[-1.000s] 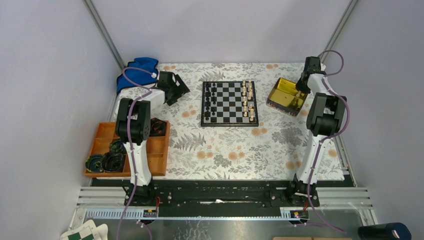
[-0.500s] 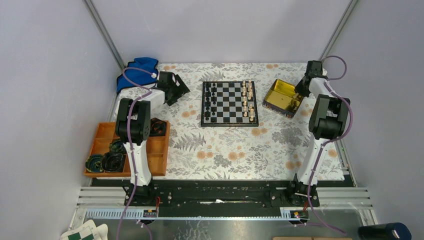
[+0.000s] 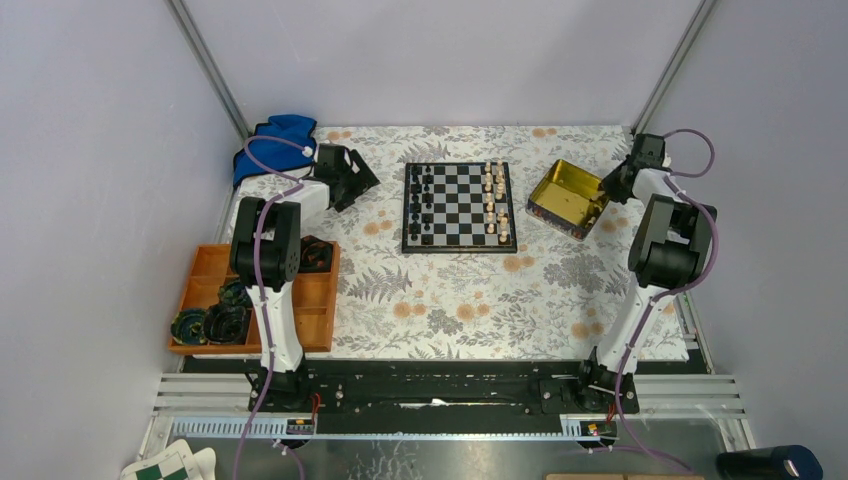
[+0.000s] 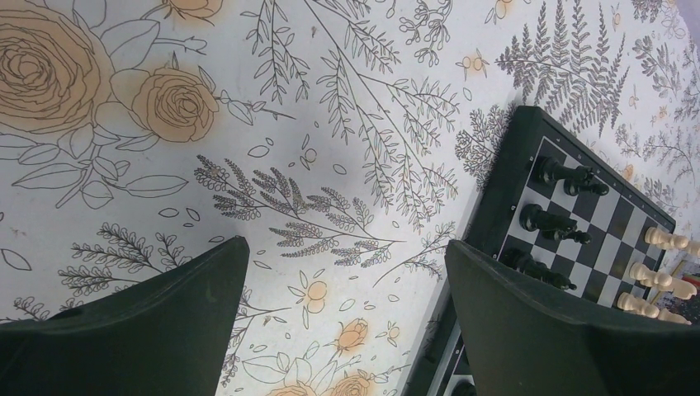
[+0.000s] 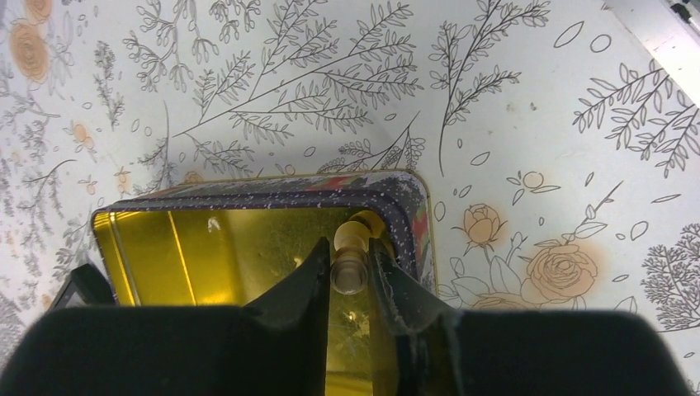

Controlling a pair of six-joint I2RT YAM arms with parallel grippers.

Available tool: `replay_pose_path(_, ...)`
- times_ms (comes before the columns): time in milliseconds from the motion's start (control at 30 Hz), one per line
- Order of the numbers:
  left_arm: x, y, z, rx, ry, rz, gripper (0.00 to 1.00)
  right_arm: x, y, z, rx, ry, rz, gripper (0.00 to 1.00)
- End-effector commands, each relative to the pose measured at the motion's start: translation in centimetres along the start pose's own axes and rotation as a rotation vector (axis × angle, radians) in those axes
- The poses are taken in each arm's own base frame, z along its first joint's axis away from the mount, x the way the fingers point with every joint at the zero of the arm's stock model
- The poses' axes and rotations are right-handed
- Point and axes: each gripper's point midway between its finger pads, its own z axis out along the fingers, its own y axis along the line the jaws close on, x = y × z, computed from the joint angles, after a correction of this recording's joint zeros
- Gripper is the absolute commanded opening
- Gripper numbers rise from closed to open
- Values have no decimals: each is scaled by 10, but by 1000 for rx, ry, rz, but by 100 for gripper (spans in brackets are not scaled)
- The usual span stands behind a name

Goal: Set up the chess pieces on the board
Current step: Pick up the chess piece from the storage box.

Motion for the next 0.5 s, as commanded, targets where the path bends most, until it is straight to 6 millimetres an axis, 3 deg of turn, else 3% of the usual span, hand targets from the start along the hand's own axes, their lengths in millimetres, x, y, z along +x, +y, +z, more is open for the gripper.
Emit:
replay_pose_path(0, 47, 51, 5, -158, 126, 21, 99, -30, 31, -31, -124, -90, 24, 0)
replay_pose_path(300, 48, 50, 4, -158, 125, 23, 99, -35, 44, -40, -194, -93, 27, 0)
replay_pose_path(467, 48, 50, 5, -160, 124, 23, 99, -39, 61, -58, -247, -93, -35, 0)
